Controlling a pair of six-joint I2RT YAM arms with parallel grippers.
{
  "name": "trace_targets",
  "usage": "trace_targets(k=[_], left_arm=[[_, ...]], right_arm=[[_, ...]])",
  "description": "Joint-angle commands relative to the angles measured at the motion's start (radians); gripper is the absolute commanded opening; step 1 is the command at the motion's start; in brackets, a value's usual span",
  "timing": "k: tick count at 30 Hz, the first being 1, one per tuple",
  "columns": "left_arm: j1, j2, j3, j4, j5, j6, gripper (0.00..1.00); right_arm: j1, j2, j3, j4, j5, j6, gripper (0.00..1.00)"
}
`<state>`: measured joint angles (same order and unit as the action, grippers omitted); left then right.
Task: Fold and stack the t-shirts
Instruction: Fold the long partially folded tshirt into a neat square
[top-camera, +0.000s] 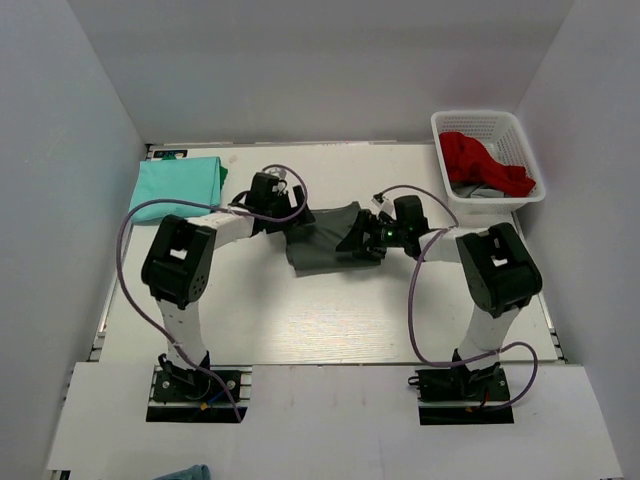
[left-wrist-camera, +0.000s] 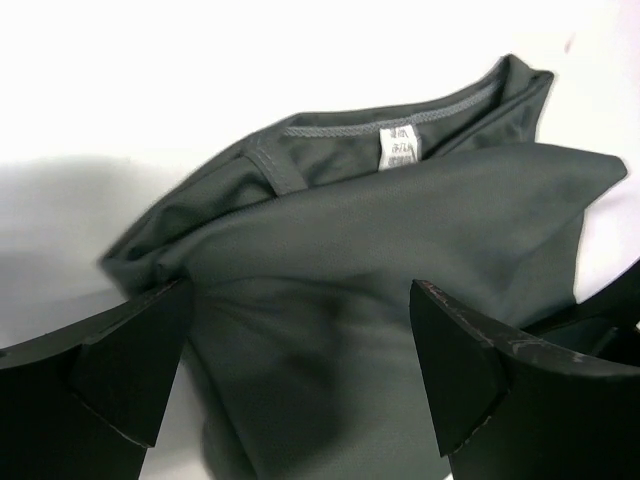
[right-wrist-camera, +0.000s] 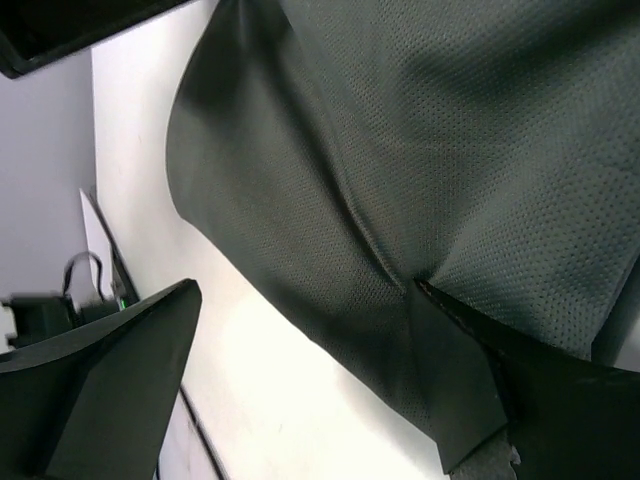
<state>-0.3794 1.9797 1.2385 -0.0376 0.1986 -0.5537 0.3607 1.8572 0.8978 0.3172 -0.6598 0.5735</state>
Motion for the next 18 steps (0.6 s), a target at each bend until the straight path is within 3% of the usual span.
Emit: trace_targets(k=[1, 5, 9, 12, 18], left_arm=[[-0.015, -0.177, -0.156, -0.090, -0.024, 0.021, 1.00], [-0.015, -0.379, -0.295, -0.035, -0.033, -0.009, 1.00], [-0.015, -0.441, -0.245, -0.129, -0.079, -0.018, 1.00], [-0.015, -0.450, -0.220, -0.149, -0.091, -0.018, 1.00], [-0.024, -0.357, -0.197, -0.087, 0.079, -0.018, 1.00]], right_arm=[[0.052, -0.061, -0.141, -0.150, 0.092, -0.014, 0.90], [0.104, -0.254, -0.169, -0.225, 0.147, -0.032, 0.90], [0.107, -0.364, -0.083, -0.309, 0.260, -0.073, 0.90], [0.098, -0.366, -0.028, -0.310, 0.336, -0.086, 0.90], [0.070, -0.209, 0.115, -0.233, 0.324, -0.060, 0.90]])
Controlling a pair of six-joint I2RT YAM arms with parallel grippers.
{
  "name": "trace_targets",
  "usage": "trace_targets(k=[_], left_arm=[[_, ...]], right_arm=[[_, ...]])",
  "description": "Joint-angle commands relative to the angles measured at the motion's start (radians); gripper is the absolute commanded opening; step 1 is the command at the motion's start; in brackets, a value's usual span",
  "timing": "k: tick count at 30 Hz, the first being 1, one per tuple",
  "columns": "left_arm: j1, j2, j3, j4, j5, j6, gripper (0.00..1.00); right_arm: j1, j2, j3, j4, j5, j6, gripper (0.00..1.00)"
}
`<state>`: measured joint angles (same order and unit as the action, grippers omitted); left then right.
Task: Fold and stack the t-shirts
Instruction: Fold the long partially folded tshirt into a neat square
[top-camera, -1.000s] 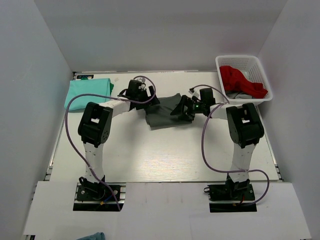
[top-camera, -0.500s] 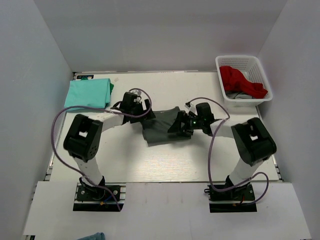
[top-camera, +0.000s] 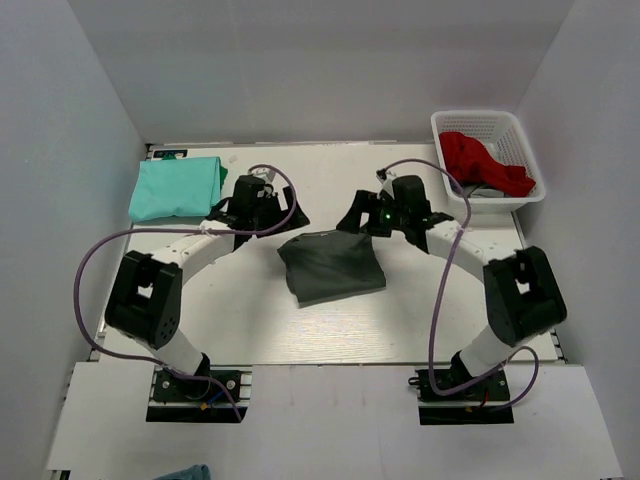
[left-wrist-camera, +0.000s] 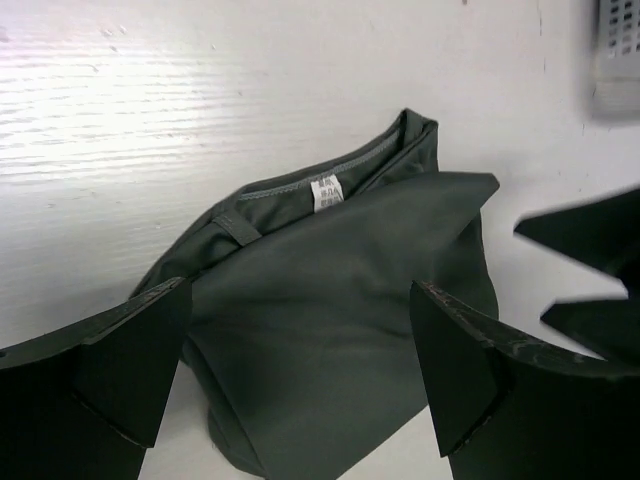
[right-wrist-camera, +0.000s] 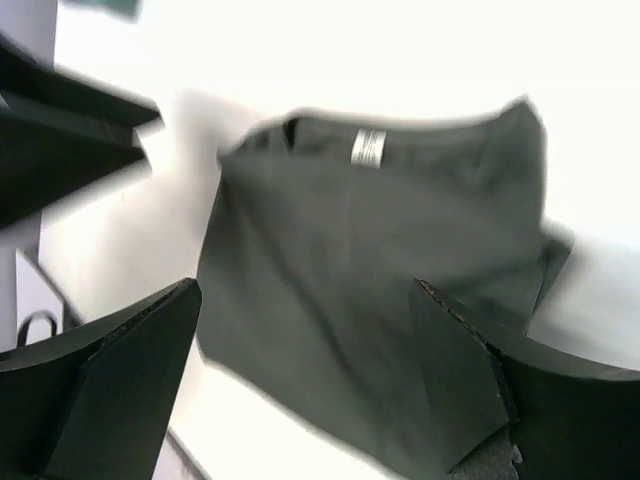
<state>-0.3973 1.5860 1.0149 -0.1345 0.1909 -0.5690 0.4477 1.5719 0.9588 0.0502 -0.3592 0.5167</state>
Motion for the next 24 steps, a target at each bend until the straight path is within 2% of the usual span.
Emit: trace_targets(k=[1, 7, 8, 13, 15, 19, 24], left_arm=[[-0.006, 0.055, 0.027, 0.010, 0.106, -0.003, 1.00], [-0.006, 0.163, -0.007, -0.010, 0.104, 0.006, 1.00], [-0.006, 0.173, -0.018, -0.023, 0.091, 0.006, 1.00], [-0.006, 0.224, -0.027, -0.042, 0.050, 0.006, 1.00], [-0.006, 0.255, -0.015, -0.053, 0.038, 0.015, 1.00], [0.003, 0.287, 0.077, -0.080, 0.002, 0.038, 1.00], [-0.008, 0.296, 0.316, -0.191, -0.151, 0.050, 1.00]], right_arm=[[-0.026, 0.123, 0.060, 0.080, 0.003, 0.011, 0.90], [-0.078, 0.376, 0.141, 0.206, -0.092, 0.089, 0.90], [-0.084, 0.399, 0.144, 0.259, -0.151, 0.117, 0.90], [-0.102, 0.540, 0.169, 0.316, -0.176, 0.155, 0.90], [-0.106, 0.548, 0.173, 0.323, -0.187, 0.157, 0.90], [-0.101, 0.458, 0.173, 0.292, -0.182, 0.106, 0.90], [-0.095, 0.323, 0.228, 0.151, -0.149, -0.006, 0.90]])
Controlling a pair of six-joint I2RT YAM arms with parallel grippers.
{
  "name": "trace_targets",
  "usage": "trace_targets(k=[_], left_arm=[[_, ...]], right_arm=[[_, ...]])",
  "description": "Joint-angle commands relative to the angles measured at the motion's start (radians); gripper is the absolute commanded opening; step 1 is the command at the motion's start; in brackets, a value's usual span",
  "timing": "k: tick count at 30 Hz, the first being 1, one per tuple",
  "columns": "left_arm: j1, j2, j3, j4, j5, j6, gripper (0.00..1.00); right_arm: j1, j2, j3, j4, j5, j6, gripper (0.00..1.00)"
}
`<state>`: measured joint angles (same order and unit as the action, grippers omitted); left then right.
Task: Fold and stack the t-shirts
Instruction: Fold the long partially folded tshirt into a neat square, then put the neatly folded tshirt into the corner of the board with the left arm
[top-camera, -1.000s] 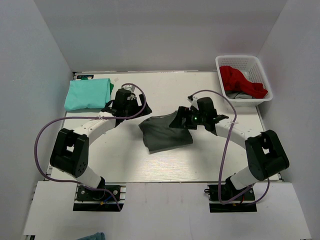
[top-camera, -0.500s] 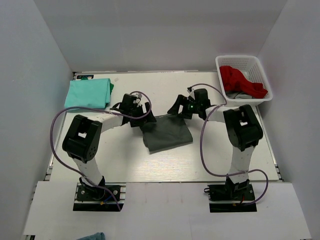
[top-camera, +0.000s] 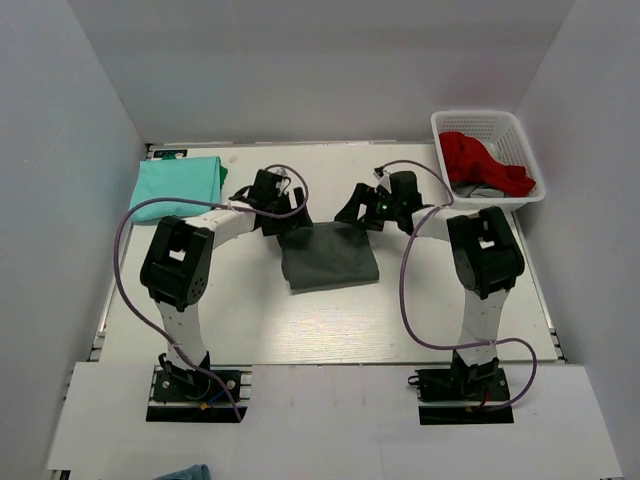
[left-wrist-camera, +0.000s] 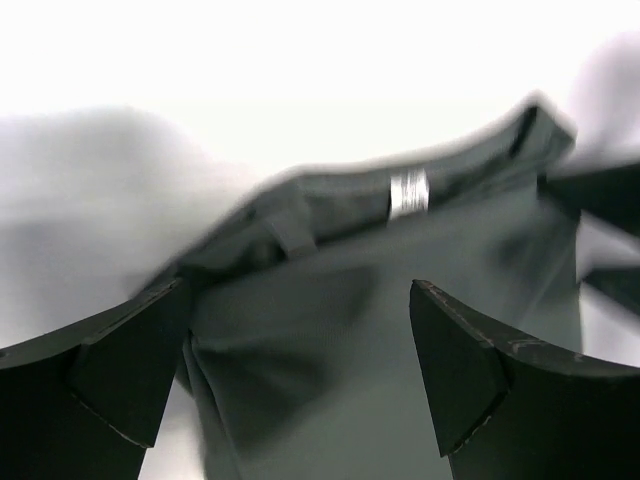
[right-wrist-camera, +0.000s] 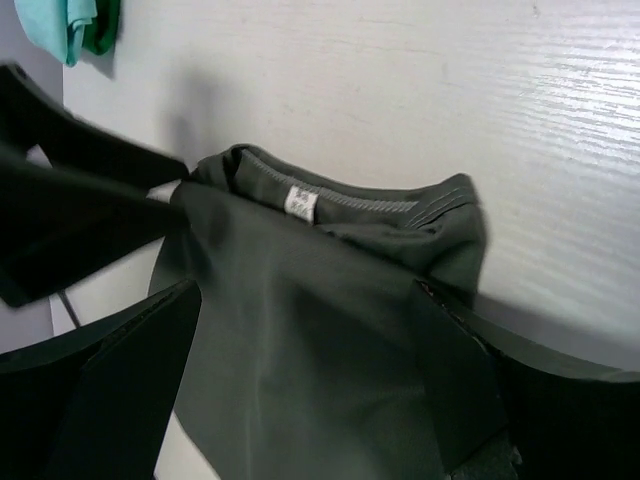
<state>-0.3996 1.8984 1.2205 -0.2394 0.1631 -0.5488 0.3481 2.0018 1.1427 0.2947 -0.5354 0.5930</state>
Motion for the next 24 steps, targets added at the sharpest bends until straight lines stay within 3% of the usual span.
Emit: trace_targets(k=[1, 6, 10, 11, 14, 19, 24], left_arm=[[-0.005, -0.016, 0.141, -0.125, -0.135, 0.030, 1.00], [-0.005, -0.097, 0.195, -0.236, -0.232, 0.004, 1.00], [-0.005, -0.185, 0.099, -0.354, -0.246, -0.083, 1.00], [-0.005, -0.205, 0.070, -0.369, -0.196, -0.114, 1.00], [-0.030, -0.277, -0.050, -0.325, -0.130, -0.164, 1.00], [-0.070, -0.298, -0.130, -0.296, -0.146, -0.212, 1.00], [-0.111, -0.185, -0.139, -0.246, -0.120, -0.223, 1.00]], right_arm=[[0.005, -0.145, 0.040, -0.092, 0.049, -0.093, 0.90], [0.008, -0.341, -0.070, -0.120, 0.103, -0.104, 0.90], [0.008, -0.492, -0.198, -0.124, 0.192, -0.096, 0.90], [0.009, -0.508, -0.216, -0.121, 0.205, -0.101, 0.90], [0.006, -0.563, -0.267, -0.161, 0.248, -0.108, 0.90], [0.003, -0.580, -0.282, -0.178, 0.256, -0.116, 0.90], [0.005, -0.587, -0.291, -0.183, 0.246, -0.117, 0.90]])
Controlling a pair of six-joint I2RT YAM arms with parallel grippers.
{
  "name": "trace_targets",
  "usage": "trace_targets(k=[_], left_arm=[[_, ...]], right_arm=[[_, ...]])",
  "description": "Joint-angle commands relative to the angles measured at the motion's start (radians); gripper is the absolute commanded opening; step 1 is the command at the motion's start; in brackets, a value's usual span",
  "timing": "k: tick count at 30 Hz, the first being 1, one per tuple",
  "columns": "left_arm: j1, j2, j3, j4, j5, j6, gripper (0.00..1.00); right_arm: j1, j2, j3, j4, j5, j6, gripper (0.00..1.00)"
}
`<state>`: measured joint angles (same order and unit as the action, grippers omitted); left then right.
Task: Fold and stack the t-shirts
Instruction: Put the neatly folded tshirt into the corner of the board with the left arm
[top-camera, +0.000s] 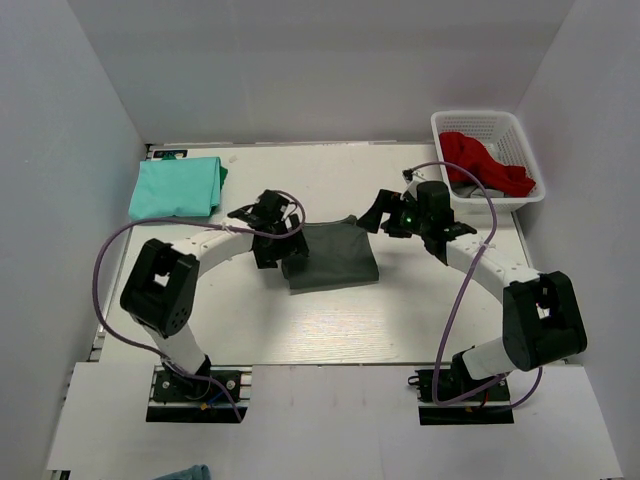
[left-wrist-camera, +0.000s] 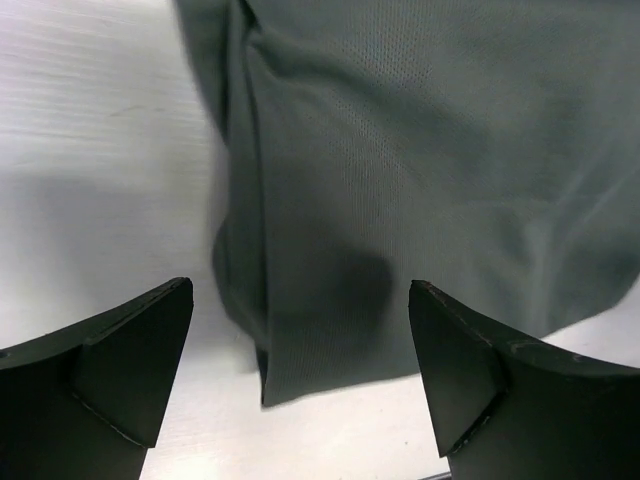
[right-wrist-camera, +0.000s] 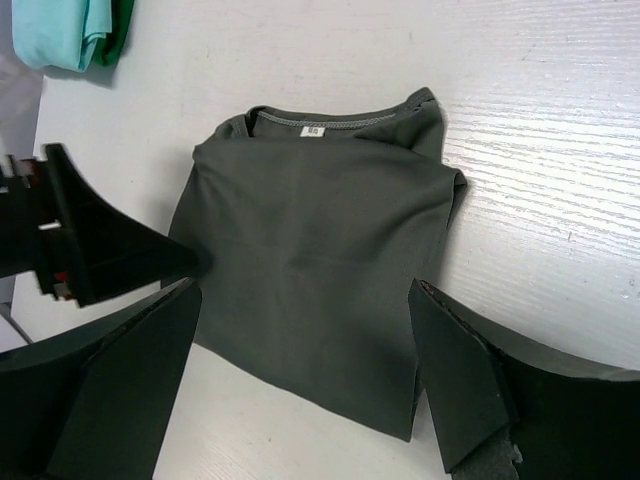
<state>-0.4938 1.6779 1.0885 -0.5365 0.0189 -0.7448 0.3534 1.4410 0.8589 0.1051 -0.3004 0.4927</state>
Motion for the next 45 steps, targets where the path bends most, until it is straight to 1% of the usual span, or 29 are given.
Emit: trace_targets(k=[1, 4, 7, 8, 9, 11, 12, 13, 16, 17, 19, 20, 22, 24, 26, 27, 29, 30, 31, 32, 33, 34, 36, 37, 40, 44, 45], left_arm=[[-0.017, 0.057, -0.007, 0.052, 0.024, -0.027, 0.98], [-0.017, 0.149, 0.036, 0.055, 0.036, -0.037, 0.94], [-0.017, 0.210, 0.068, 0.018, 0.006, -0.037, 0.80], [-0.017, 0.210, 0.068, 0.018, 0.006, -0.037, 0.67], [-0.017, 0.210, 0.054, 0.018, 0.006, -0.037, 0.57], [-0.017, 0.201, 0.045, 0.018, -0.016, -0.037, 0.41], [-0.028, 0.186, 0.033, 0.029, -0.016, -0.037, 0.39], [-0.028, 0.172, 0.021, 0.039, -0.016, -0.037, 0.39], [-0.046, 0.172, 0.011, 0.062, -0.016, -0.037, 0.27], [-0.046, 0.183, 0.011, 0.063, -0.016, -0.024, 0.17], [-0.046, 0.192, 0.030, 0.072, -0.025, -0.014, 0.03], [-0.046, 0.209, 0.056, 0.063, -0.039, 0.008, 0.00], [-0.046, 0.218, 0.105, 0.041, -0.085, 0.034, 0.00], [-0.029, 0.218, 0.138, 0.029, -0.106, 0.102, 0.00], [-0.020, 0.207, 0.198, 0.004, -0.169, 0.145, 0.00], [-0.020, 0.207, 0.221, 0.004, -0.244, 0.200, 0.00], [-0.020, 0.198, 0.289, -0.017, -0.302, 0.260, 0.00], [-0.020, 0.186, 0.307, -0.017, -0.315, 0.339, 0.00], [-0.020, 0.186, 0.332, -0.017, -0.338, 0.376, 0.00], [-0.020, 0.174, 0.332, -0.005, -0.371, 0.413, 0.00], [-0.020, 0.164, 0.349, 0.004, -0.381, 0.480, 0.00], [-0.020, 0.164, 0.359, 0.004, -0.434, 0.499, 0.00], [-0.011, 0.155, 0.376, 0.006, -0.488, 0.559, 0.00], [-0.011, 0.155, 0.387, 0.006, -0.549, 0.577, 0.00], [-0.002, 0.146, 0.418, 0.021, -0.649, 0.660, 0.00], [0.035, 0.146, 0.447, 0.053, -0.726, 0.769, 0.00], [0.049, 0.146, 0.447, 0.085, -0.744, 0.786, 0.00]], right_arm=[[0.001, -0.028, -0.014, 0.007, 0.012, -0.017, 0.90], [0.001, -0.031, -0.017, 0.001, 0.015, -0.016, 0.90], [-0.001, -0.044, -0.021, -0.010, 0.029, -0.017, 0.90], [-0.002, -0.056, -0.026, -0.012, 0.036, -0.017, 0.90], [-0.001, -0.060, -0.027, -0.013, 0.040, -0.019, 0.90], [-0.002, -0.070, -0.034, -0.013, 0.050, -0.019, 0.90], [-0.002, -0.073, -0.032, -0.013, 0.053, -0.020, 0.90], [-0.002, -0.080, -0.032, -0.016, 0.063, -0.023, 0.90], [-0.001, -0.085, -0.041, -0.016, 0.075, -0.019, 0.90], [-0.002, -0.090, -0.044, -0.018, 0.079, -0.025, 0.90], [-0.005, -0.099, -0.047, -0.022, 0.095, -0.022, 0.90], [-0.004, -0.100, -0.050, -0.027, 0.098, -0.025, 0.90], [-0.004, -0.119, -0.052, -0.039, 0.115, -0.037, 0.90], [-0.005, -0.145, -0.061, -0.038, 0.124, -0.049, 0.90], [-0.007, -0.171, -0.076, -0.035, 0.151, -0.058, 0.90], [-0.005, -0.189, -0.086, -0.033, 0.159, -0.063, 0.90], [-0.005, -0.218, -0.099, -0.033, 0.208, -0.072, 0.90], [-0.005, -0.237, -0.106, -0.033, 0.222, -0.074, 0.90], [-0.008, -0.246, -0.112, -0.033, 0.246, -0.078, 0.90], [-0.005, -0.263, -0.116, -0.033, 0.266, -0.082, 0.90], [-0.005, -0.274, -0.119, -0.033, 0.274, -0.082, 0.90], [-0.005, -0.278, -0.121, -0.041, 0.285, -0.089, 0.90], [-0.005, -0.292, -0.116, -0.045, 0.296, -0.094, 0.90], [-0.005, -0.298, -0.116, -0.047, 0.328, -0.095, 0.90], [-0.007, -0.291, -0.115, -0.053, 0.352, -0.100, 0.90], [-0.005, -0.251, -0.092, -0.074, 0.377, -0.100, 0.90], [-0.005, -0.248, -0.089, -0.071, 0.379, -0.097, 0.90]])
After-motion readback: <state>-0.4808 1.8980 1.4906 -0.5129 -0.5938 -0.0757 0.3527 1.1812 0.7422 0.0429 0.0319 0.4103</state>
